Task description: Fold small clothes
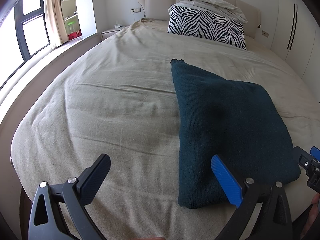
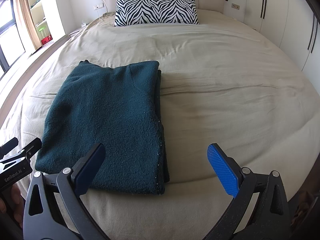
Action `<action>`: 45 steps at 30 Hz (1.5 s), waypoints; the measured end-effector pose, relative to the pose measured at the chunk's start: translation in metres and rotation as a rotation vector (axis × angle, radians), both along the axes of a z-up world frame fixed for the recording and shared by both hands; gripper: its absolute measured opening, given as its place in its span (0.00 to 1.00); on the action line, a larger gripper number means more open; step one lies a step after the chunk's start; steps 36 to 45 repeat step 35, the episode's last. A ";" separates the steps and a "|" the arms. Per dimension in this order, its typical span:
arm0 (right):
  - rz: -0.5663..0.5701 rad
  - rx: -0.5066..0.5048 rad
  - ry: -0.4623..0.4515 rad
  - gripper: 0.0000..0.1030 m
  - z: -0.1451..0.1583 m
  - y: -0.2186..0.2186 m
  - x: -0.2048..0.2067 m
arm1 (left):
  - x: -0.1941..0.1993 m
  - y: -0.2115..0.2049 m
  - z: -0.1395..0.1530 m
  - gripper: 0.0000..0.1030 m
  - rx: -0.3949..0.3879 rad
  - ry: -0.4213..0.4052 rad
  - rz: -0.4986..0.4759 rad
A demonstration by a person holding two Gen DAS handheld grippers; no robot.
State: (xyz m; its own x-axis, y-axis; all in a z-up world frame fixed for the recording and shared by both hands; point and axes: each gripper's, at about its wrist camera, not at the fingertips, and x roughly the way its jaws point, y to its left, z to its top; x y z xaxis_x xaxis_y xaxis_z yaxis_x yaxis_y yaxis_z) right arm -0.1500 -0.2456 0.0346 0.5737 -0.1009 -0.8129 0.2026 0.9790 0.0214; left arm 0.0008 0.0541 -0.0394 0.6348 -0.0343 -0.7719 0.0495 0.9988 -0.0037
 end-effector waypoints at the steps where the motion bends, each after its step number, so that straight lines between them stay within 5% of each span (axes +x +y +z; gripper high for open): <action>1: 0.000 0.000 0.000 1.00 0.000 0.000 0.000 | 0.000 0.000 0.000 1.00 -0.001 -0.001 0.000; 45: 0.011 0.005 0.013 1.00 -0.007 -0.003 -0.004 | -0.001 -0.003 -0.005 1.00 0.015 0.002 -0.010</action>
